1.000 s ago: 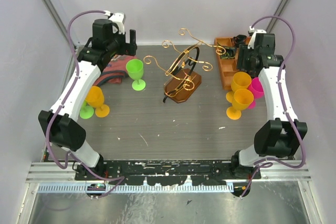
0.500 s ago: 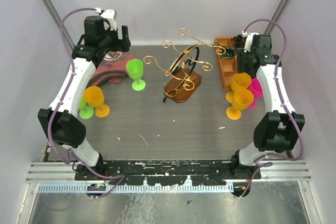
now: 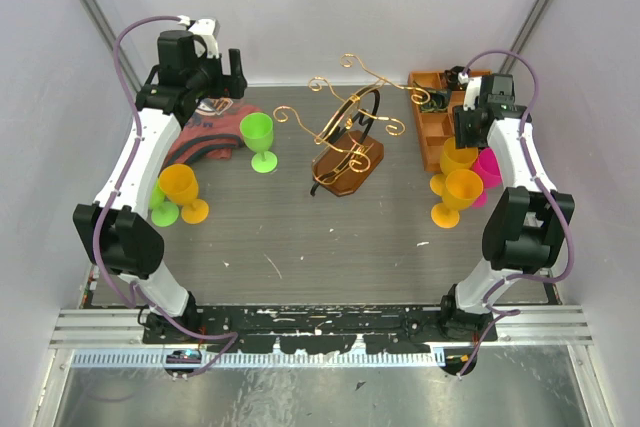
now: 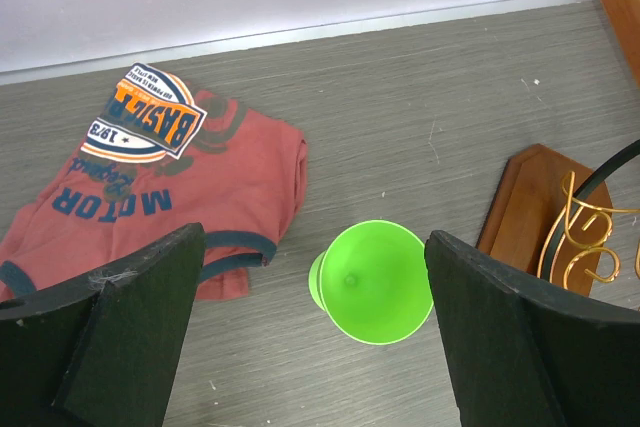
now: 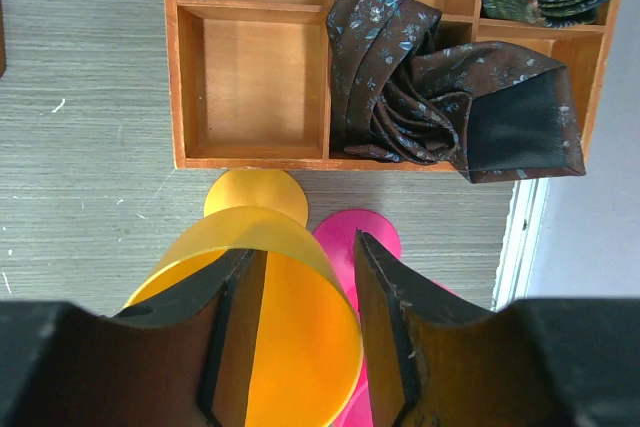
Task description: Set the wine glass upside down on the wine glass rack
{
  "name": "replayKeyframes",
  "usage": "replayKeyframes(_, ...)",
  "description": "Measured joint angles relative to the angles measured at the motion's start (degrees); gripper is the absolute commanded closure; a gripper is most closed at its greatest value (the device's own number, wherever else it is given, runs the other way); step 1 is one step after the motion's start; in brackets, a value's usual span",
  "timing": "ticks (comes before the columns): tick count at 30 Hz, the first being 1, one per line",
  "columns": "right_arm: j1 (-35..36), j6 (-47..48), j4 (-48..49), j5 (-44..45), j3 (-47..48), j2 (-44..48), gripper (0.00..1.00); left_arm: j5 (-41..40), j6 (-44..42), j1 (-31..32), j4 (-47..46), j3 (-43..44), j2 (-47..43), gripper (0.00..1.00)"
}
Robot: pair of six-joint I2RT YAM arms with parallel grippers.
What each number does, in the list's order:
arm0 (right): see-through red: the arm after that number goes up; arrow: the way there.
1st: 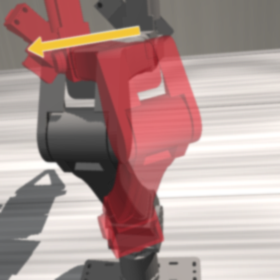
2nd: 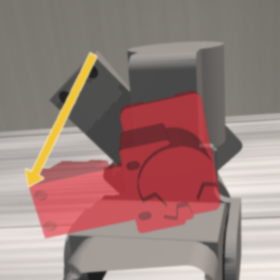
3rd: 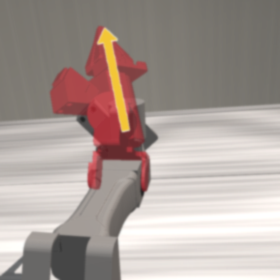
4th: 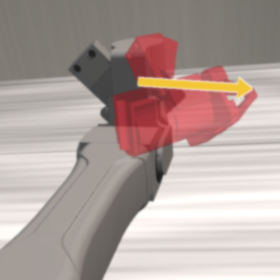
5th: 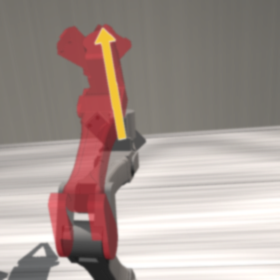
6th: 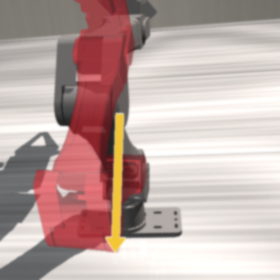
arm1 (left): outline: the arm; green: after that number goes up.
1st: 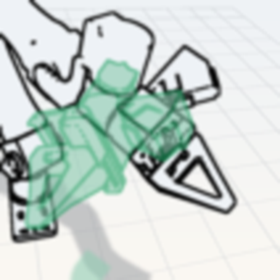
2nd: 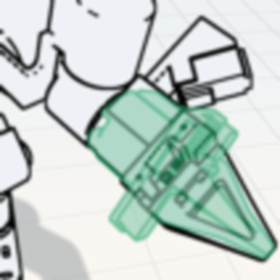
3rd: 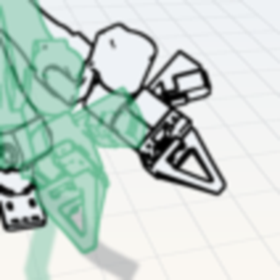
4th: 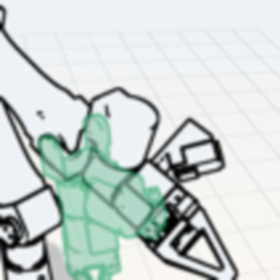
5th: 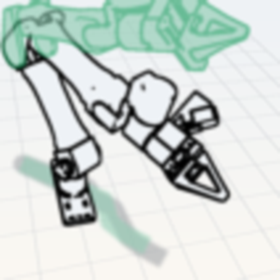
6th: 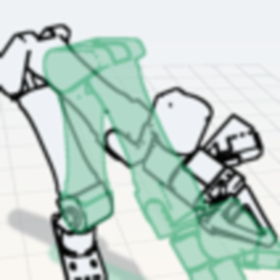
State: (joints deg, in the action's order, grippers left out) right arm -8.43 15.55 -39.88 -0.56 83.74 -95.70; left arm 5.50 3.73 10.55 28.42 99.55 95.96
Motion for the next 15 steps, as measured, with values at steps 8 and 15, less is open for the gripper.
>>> replayKeyframes(8,-1.03,0.22,-0.55,-3.56,0.94,-3.21,0.92,0.02,0.22,-0.44,0.0,0.0,0.0,0.02)
replayKeyframes(15,-1.05,0.02,-3.65,-8.44,3.93,-3.37,0.99,0.04,0.48,-0.59,0.0,0.0,0.0,0.02)
